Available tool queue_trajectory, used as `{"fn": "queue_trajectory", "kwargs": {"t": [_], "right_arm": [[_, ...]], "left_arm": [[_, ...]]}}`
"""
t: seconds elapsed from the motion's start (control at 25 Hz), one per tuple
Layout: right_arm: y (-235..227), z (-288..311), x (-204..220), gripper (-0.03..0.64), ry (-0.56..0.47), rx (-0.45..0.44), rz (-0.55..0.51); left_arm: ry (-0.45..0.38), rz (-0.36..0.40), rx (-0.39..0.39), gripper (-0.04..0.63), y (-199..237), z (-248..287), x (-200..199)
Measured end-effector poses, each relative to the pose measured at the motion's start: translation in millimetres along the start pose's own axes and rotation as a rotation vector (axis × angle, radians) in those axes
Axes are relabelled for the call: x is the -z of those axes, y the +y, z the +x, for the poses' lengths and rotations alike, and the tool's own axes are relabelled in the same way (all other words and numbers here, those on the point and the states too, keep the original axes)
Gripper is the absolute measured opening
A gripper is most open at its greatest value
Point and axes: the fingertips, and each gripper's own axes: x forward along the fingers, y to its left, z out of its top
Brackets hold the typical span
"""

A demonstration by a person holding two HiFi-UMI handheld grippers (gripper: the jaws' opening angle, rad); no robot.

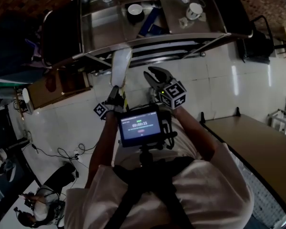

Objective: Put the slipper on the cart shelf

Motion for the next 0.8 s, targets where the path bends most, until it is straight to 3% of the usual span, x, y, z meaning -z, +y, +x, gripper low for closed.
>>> {"fn": "queue_trajectory", "kwargs": {"t": [0.8], "right_arm": [[-79.2,-40.5,-4.5,0.115,0.023,0.053,0.001]], "left_arm": [[-0.117,-0.007,-0.057,0.051,44.7,128.9,-23.6]]}}
